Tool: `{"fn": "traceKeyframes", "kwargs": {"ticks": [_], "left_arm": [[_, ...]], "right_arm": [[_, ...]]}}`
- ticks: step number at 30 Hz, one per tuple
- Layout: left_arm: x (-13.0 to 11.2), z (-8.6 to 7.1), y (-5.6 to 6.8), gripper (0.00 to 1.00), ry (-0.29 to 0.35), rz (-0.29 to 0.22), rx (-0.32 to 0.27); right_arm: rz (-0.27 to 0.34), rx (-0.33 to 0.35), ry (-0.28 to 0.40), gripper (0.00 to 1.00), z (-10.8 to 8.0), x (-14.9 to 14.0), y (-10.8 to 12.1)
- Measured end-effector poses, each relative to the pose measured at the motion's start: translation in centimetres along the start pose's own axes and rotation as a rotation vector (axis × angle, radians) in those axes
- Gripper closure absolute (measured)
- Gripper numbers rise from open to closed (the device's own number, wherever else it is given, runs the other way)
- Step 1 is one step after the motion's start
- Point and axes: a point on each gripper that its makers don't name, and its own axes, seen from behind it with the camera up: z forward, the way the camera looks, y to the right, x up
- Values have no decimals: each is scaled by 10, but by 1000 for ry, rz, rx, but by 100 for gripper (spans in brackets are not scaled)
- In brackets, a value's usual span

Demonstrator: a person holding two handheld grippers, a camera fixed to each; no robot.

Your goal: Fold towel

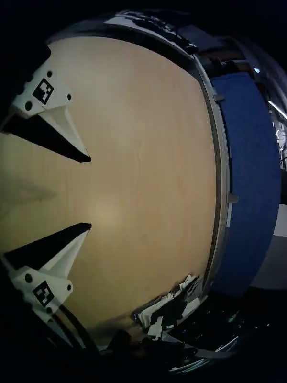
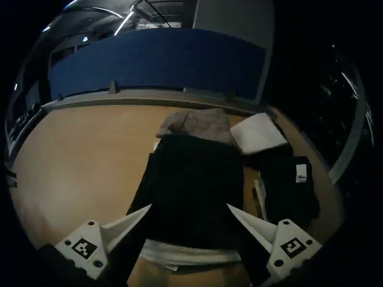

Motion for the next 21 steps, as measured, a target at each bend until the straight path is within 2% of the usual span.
{"fn": "traceKeyframes", "kwargs": {"ticks": [5, 9, 15, 21], "left_arm": [[-1, -3, -2, 6, 0, 0, 5], [-1, -5, -3, 6, 3, -2, 7], [0, -8, -3, 6, 14, -5, 6], [4, -10, -2, 6, 29, -3, 2]], "right_arm": [[0, 9, -16, 0, 4, -15, -3], [14, 20, -12, 0, 4, -15, -3], [31, 19, 42, 0, -13, 9, -1], [26, 11, 66, 0, -27, 18, 2]]}}
